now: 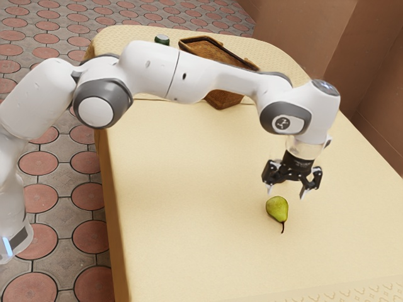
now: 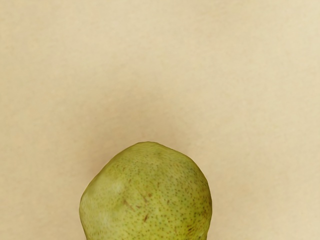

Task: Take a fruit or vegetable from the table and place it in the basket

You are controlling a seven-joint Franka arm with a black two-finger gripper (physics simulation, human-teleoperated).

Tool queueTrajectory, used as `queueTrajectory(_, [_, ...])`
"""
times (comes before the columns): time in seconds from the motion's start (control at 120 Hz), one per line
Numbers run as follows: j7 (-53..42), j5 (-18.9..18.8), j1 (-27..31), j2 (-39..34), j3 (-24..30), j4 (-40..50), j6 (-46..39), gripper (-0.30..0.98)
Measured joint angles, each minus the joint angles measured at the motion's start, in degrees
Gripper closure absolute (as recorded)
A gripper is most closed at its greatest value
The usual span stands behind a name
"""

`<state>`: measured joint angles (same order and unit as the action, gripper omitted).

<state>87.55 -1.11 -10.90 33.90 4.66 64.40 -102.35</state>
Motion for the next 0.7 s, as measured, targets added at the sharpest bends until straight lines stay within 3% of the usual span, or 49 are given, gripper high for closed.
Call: queueTrajectory(0.7, [2.69, 1.12, 1.06, 1.56, -0.16, 2.51, -1.34, 0.0])
